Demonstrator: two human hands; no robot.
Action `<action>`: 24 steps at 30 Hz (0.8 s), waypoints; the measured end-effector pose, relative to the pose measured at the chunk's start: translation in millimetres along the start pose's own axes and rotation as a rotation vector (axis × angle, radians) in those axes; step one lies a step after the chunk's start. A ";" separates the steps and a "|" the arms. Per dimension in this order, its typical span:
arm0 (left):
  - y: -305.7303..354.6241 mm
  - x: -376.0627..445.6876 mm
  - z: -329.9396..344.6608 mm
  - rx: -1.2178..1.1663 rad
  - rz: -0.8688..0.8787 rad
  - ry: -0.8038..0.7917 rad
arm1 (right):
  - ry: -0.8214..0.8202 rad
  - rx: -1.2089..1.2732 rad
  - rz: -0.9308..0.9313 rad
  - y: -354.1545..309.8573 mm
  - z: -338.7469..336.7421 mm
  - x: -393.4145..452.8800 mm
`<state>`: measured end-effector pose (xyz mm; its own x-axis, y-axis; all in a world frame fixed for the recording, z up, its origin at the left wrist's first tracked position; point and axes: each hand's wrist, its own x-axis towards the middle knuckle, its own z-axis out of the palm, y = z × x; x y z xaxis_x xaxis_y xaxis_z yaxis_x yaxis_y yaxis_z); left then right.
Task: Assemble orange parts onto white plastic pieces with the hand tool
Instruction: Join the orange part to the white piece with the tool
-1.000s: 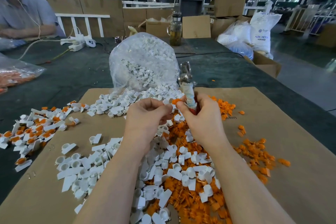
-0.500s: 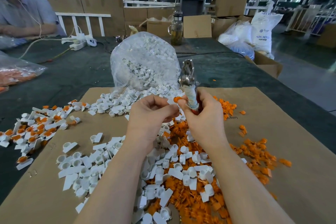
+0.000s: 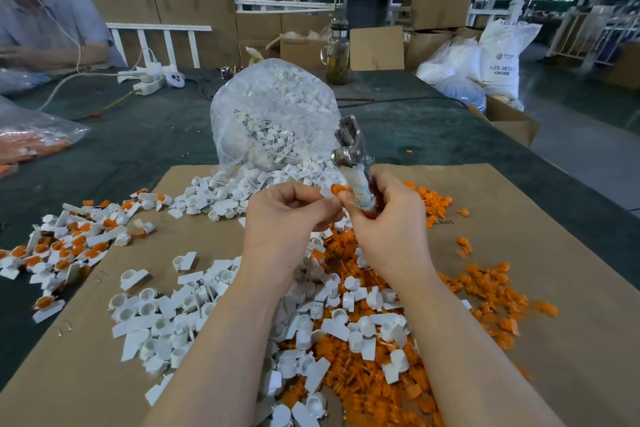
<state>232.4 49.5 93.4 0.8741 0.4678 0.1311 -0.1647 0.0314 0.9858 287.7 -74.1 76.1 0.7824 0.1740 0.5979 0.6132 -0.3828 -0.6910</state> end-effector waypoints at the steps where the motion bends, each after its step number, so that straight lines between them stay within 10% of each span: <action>1: -0.2 0.0 -0.2 0.018 0.006 0.002 | -0.008 0.007 0.008 0.3 -0.2 0.2; 24: 4.3 -5.0 3.2 0.234 0.055 0.049 | -0.040 -0.027 0.021 -1.1 -1.9 1.8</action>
<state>228.8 44.5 97.3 0.8427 0.5054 0.1855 -0.0961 -0.1977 0.9755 288.2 -75.0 78.6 0.7991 0.2014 0.5665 0.5939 -0.4108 -0.6917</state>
